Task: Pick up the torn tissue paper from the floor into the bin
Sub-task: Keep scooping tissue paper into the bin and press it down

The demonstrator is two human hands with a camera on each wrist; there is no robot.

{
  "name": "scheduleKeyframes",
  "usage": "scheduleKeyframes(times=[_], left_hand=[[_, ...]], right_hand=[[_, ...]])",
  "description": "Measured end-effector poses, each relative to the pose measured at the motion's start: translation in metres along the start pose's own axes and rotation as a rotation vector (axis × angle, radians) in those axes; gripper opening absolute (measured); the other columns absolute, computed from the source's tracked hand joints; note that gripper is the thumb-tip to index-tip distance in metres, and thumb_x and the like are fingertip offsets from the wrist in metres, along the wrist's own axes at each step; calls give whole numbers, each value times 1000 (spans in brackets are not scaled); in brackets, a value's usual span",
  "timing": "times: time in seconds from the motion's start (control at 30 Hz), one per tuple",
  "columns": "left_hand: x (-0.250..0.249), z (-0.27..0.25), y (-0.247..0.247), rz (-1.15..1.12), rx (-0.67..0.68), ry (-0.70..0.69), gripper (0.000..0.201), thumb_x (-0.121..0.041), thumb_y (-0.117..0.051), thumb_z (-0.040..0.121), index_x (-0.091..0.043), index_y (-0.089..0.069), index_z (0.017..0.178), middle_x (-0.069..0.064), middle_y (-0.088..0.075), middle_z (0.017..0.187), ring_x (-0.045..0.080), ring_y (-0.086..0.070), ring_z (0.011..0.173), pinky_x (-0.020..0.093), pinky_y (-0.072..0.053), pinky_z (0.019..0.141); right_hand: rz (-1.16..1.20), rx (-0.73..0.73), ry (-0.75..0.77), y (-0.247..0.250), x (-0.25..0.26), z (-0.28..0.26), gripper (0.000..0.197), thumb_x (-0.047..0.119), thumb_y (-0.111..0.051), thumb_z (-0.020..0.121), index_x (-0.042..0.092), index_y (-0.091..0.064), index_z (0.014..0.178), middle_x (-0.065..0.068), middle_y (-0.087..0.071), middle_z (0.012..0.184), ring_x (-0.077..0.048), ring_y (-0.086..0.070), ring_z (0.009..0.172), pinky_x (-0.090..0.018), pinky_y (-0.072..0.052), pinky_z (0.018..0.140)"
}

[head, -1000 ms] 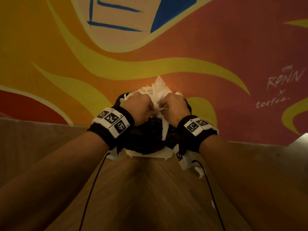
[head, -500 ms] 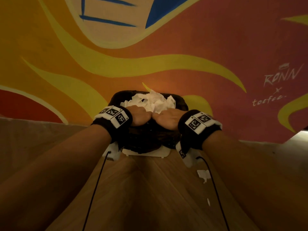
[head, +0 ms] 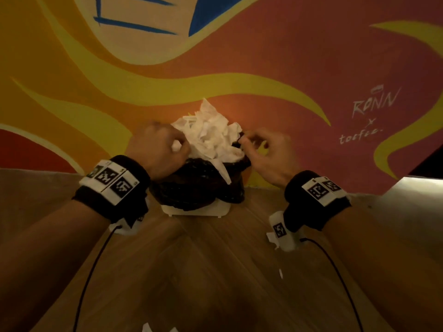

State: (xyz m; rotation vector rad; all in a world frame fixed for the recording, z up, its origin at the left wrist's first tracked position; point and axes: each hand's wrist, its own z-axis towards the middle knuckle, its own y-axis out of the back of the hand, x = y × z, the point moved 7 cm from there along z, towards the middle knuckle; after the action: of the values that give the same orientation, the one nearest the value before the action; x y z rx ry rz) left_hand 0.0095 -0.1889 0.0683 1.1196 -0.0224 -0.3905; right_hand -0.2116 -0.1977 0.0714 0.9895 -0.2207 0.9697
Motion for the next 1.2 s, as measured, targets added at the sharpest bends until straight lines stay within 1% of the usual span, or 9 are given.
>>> scheduleKeyframes(times=[0.13, 0.27, 0.37, 0.53, 0.63, 0.77, 0.93, 1.07, 1.2], left_hand=[[-8, -27, 23, 8, -249, -8, 39, -38, -43, 85, -12, -64, 66, 7, -65, 68, 31, -55, 71, 41, -43, 77], [-25, -62, 9, -118, -111, -68, 38, -38, -43, 86, -13, -57, 61, 4, -55, 58, 24, -45, 67, 36, -39, 62], [-44, -101, -24, -129, 116, -177, 39, -45, -41, 84, -18, -63, 66, -2, -58, 63, 17, -48, 64, 35, -45, 55], [-39, -181, -112, -165, 805, -32, 20, -55, -40, 84, -45, -56, 89, -16, -56, 96, 5, -53, 88, 35, -51, 85], [-63, -229, -132, -191, 1073, -84, 29, -40, -52, 90, -36, -54, 119, -15, -51, 122, 5, -50, 110, 24, -43, 99], [-104, -273, -139, -257, 1088, -252, 51, -48, -55, 88, -34, -44, 136, -10, -42, 136, 13, -47, 123, 26, -41, 100], [-155, -315, -141, -99, 1267, -462, 78, -62, -62, 79, -40, -27, 145, 4, -26, 149, 28, -35, 132, 40, -34, 108], [-176, -340, -145, 23, 1332, -636, 63, -36, -64, 87, -26, -37, 143, 11, -27, 147, 34, -32, 132, 43, -33, 107], [-175, -336, -144, -132, 1303, -481, 36, -12, -53, 93, -9, -53, 129, 13, -44, 135, 30, -46, 123, 35, -37, 101]], right_hand=[[-6, -34, -231, 8, -59, -46, 17, 20, -55, 92, 9, -66, 85, -8, -64, 75, -18, -53, 64, -24, -35, 54], [-339, 673, -579, -42, -154, -132, 28, 14, -51, 94, 9, -61, 121, -11, -64, 111, -24, -61, 95, -33, -51, 80], [-438, 999, -653, -65, -179, -190, 39, 17, -55, 94, 12, -52, 132, -8, -49, 139, -28, -50, 124, -36, -42, 105], [-524, 880, -555, -76, -170, -213, 33, 14, -56, 93, 14, -60, 126, -13, -56, 132, -29, -55, 118, -34, -46, 98], [-448, 934, -526, -81, -153, -223, 24, 12, -52, 97, 10, -66, 116, -9, -67, 119, -23, -64, 104, -25, -49, 86], [-238, 947, -486, -80, -106, -230, 21, 11, -52, 95, 16, -72, 102, -4, -70, 109, -20, -64, 102, -24, -48, 84], [-68, 970, -376, -70, -39, -245, 31, 3, -48, 91, 22, -72, 97, 16, -55, 76, -2, -52, 71, -26, -44, 78], [-31, 1096, -287, -61, -2, -274, 35, 5, -44, 90, 29, -69, 96, 12, -59, 95, -3, -54, 80, -28, -48, 80], [-46, 1172, -155, -54, 27, -304, 34, 4, -43, 89, 24, -68, 102, 9, -56, 103, -10, -52, 90, -27, -43, 83]])
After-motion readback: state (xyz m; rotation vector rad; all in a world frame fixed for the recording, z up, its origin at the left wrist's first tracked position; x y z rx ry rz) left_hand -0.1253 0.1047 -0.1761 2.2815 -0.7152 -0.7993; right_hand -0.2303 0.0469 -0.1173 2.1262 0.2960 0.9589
